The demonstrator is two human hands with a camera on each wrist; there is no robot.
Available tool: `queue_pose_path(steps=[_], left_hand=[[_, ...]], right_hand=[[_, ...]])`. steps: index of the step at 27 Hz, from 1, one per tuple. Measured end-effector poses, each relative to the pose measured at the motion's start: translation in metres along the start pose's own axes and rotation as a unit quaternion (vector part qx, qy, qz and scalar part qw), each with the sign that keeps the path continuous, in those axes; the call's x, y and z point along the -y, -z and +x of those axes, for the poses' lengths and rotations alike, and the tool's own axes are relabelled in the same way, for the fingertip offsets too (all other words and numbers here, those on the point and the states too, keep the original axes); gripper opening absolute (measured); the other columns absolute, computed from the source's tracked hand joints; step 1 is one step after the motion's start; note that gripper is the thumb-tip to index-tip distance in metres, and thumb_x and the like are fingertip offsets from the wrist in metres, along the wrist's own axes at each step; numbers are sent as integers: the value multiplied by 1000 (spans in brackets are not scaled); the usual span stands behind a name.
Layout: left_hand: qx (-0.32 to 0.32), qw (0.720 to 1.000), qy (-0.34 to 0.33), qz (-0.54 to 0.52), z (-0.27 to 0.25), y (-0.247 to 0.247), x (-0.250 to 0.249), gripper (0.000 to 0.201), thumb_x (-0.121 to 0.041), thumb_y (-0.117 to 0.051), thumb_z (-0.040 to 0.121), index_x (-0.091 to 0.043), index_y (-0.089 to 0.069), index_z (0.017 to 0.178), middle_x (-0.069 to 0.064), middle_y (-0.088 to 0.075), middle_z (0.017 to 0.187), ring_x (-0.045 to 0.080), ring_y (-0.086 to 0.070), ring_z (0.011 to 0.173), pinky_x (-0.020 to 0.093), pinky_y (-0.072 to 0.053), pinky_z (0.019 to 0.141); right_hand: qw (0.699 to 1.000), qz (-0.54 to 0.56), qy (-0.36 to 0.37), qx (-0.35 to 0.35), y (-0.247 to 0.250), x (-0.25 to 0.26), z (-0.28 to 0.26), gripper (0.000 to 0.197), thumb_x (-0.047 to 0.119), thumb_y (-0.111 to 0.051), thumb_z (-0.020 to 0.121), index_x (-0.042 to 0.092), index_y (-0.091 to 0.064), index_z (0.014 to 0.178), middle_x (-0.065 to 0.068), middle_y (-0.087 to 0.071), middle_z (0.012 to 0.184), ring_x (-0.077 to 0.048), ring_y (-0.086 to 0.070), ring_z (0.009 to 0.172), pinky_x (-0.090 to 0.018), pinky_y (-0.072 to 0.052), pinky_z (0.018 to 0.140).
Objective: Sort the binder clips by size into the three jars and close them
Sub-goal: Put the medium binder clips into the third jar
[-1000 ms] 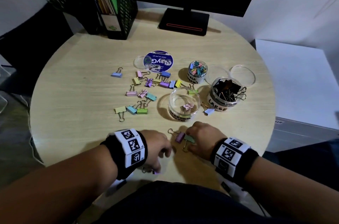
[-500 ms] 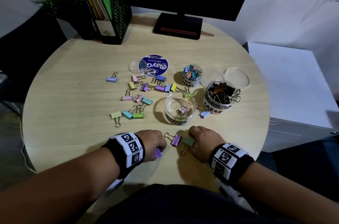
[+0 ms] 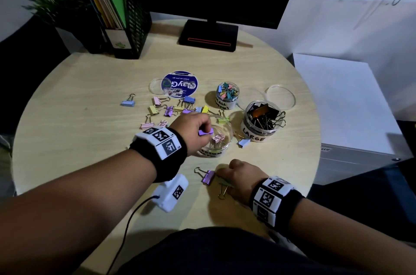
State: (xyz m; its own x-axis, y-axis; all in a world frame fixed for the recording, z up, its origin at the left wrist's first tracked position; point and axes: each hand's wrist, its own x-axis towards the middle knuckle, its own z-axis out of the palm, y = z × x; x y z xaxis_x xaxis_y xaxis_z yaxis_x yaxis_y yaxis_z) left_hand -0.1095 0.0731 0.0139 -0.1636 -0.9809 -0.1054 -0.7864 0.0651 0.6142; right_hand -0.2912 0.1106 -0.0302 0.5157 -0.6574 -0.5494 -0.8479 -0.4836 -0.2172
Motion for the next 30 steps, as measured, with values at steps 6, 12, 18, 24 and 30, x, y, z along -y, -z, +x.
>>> queue_pose_path(steps=[6,12,18,24,30], left_hand=[[36,993,-37,103,10,-16,14,15,-25,-64,85,-19,-61,98,-7,-55,103,14,-51,100,20,-34,81],[53,990,67,113,5,-11,23,66,-42,-64,83,-28,-36,141,-10,-30,148,15,-32,134,37,-29,112],[63,991,48,108,-2,-16,27,67,-47,-62,83,-29,-36,142,-19,-29,149,6,-30,135,26,-23,111],[55,993,46,93,-10,-17,24,62,-46,-60,86,-34,-36,141,-23,-27,149,4,-31,135,27,-24,112],[71,992,44,99,-9,-20,29,64,-51,-56,86,-35,-31,143,-23,-23,151,7,-30,136,36,-27,113]], right_hand=[[998,-42,28,22,0,0,1,50,12,-45,91,34,-42,135,-12,-42,124,-34,-44,114,-39,-45,92],[1000,-6,4,1,5,-2,5,31,15,-51,89,17,-48,119,-10,-52,117,-29,-51,107,-33,-43,83],[962,167,-20,-213,37,-8,-3,10,26,-64,83,21,-63,92,5,-61,83,-14,-55,76,-22,-41,67],[942,203,-41,-263,57,-11,15,19,23,-67,82,17,-67,100,-2,-68,95,-15,-61,84,-20,-44,73],[926,214,-152,-271,42,-37,22,23,31,-58,87,22,-65,107,2,-65,107,-16,-59,92,-21,-43,76]])
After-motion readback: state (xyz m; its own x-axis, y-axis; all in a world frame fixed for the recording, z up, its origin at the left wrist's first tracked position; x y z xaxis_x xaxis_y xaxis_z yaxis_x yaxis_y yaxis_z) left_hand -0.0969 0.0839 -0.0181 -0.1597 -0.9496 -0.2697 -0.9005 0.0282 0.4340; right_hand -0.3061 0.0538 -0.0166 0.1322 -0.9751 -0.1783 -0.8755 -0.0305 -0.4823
